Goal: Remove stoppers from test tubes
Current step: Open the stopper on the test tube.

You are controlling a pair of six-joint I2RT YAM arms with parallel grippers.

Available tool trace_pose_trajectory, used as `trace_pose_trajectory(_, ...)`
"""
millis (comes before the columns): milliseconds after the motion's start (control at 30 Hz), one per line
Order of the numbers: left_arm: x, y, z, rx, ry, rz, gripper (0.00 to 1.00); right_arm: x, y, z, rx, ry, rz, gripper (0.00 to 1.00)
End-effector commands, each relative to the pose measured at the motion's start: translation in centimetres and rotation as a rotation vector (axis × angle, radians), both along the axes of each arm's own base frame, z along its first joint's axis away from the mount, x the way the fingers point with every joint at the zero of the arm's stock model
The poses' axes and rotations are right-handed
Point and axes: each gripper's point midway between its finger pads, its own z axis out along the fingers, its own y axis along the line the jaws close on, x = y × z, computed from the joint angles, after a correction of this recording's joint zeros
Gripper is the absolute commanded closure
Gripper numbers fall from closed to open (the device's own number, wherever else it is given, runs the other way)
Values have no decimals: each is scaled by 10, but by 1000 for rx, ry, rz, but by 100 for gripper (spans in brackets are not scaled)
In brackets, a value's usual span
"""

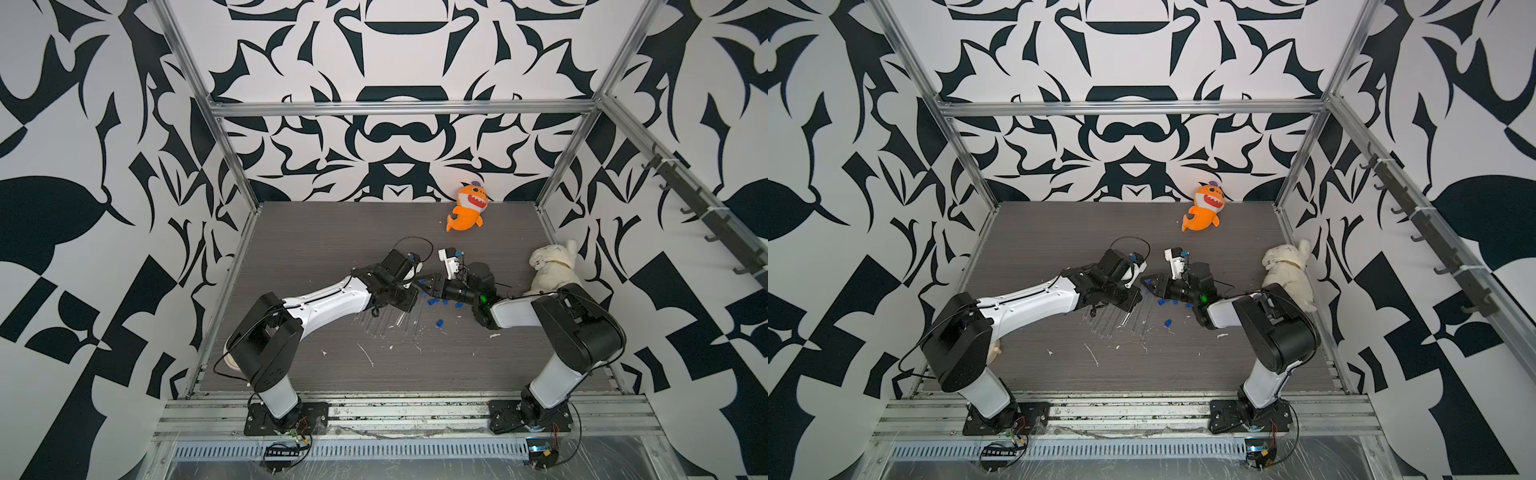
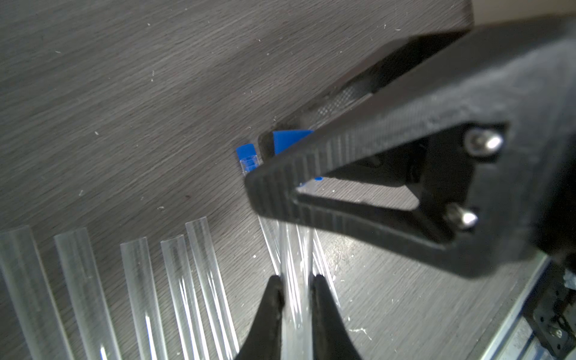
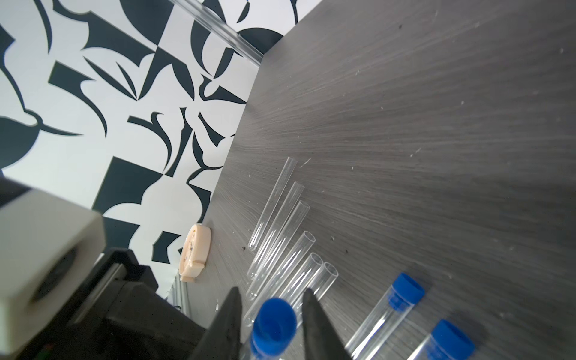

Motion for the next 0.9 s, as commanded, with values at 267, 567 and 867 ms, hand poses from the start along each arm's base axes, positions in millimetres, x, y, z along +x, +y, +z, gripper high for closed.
trace_pose_trajectory(267, -7, 2, 2, -1, -6, -19, 100, 13, 4, 35, 38, -108, -22, 76)
trace_pose_trajectory(567, -7, 4, 1, 10, -8, -16, 100, 14, 4, 38, 30, -112, -25, 79)
trace_pose_trajectory(867, -6, 6, 1, 23, -11, -14, 100, 14, 1, 42, 19, -125, -37, 100)
